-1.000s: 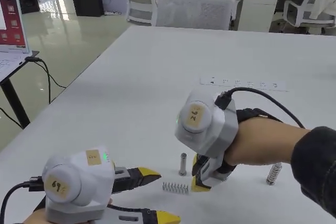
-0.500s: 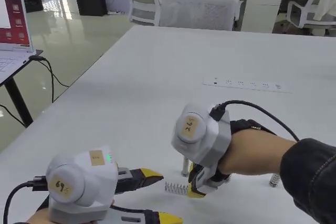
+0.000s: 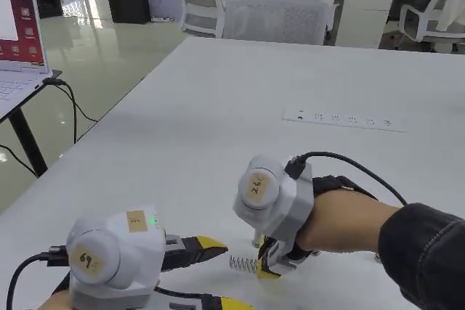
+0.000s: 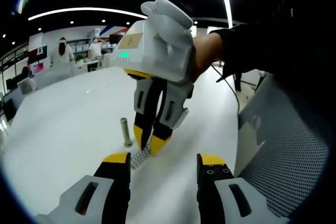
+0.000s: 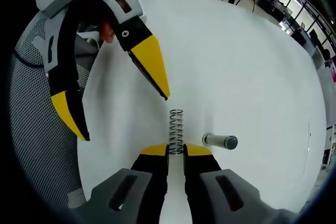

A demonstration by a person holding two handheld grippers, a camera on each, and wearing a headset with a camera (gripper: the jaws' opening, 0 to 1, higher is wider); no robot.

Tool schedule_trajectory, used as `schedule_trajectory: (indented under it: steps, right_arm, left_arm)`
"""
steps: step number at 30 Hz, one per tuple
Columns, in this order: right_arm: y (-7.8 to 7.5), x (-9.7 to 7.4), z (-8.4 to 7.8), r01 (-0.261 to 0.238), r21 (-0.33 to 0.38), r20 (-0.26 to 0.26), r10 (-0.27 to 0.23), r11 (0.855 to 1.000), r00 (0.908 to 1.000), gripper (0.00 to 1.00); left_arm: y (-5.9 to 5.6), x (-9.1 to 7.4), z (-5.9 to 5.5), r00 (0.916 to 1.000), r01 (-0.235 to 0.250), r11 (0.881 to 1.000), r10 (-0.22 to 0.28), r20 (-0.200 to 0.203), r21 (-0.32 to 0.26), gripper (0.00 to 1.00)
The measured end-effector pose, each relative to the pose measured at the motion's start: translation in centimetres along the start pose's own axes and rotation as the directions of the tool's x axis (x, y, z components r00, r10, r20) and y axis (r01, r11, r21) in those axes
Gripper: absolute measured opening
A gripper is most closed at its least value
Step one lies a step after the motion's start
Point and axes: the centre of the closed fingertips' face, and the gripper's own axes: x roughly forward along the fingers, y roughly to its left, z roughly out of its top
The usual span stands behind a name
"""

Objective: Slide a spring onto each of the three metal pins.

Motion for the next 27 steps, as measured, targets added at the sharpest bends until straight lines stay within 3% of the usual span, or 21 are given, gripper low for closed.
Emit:
schedule_trajectory:
  steps: [14,27]
  right_arm:
    - [1.8,-2.0,-0.3,-0.023,-0.003,-0.002,0.023,1.0,0.9997,0.08]
    - [3.7,-5.9,-0.6,-0.052,0.006,0.046,0.052,0.999,0.9976,0.08]
  left_arm:
    - [-0.1,0.0,0.1,1.0,0.005,1.0,-0.005,-0.008,0.01,0.44]
    - [-0.8,0.2,0.7,0.9991,0.038,0.998,-0.037,-0.02,0.051,0.41]
